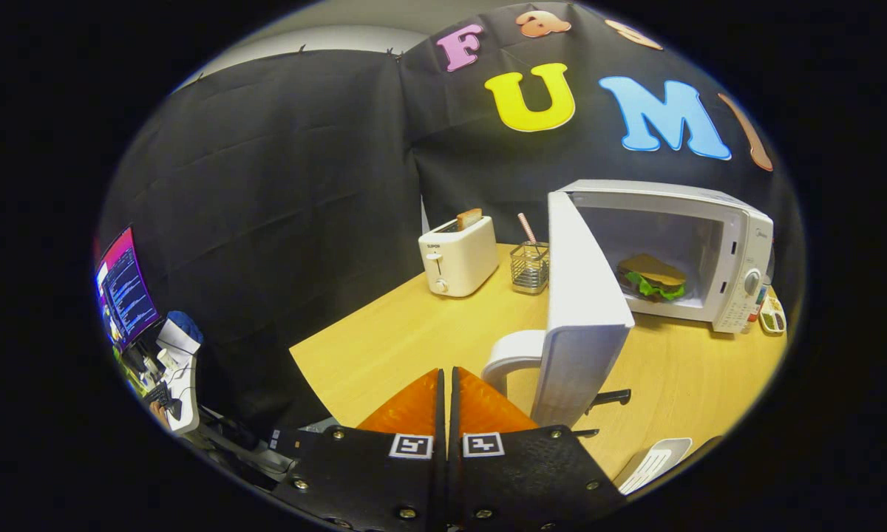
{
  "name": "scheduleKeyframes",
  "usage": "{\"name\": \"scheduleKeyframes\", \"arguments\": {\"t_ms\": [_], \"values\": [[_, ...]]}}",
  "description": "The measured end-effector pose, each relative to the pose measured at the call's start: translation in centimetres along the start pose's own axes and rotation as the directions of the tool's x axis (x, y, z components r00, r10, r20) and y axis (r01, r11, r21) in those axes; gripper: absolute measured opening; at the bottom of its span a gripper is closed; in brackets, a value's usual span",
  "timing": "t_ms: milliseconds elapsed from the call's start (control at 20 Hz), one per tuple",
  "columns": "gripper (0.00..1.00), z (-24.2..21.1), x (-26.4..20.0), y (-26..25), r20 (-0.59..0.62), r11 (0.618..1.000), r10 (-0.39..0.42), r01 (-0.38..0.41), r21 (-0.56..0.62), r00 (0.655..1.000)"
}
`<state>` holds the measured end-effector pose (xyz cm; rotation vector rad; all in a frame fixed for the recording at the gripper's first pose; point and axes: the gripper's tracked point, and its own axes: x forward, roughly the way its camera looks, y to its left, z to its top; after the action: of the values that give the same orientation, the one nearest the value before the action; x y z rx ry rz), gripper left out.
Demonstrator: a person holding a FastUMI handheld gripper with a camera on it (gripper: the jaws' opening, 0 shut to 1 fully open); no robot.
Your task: Open the microwave, put the food inside, and close the microwave door.
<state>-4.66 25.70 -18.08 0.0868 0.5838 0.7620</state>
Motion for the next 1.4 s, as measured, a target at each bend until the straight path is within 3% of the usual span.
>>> {"name": "scheduleKeyframes", "arguments": {"t_ms": [1400], "values": [[0.01,3.7,-1.2,-20.2,0.036,0.951,-0.281,0.274,0.145,0.959]]}}
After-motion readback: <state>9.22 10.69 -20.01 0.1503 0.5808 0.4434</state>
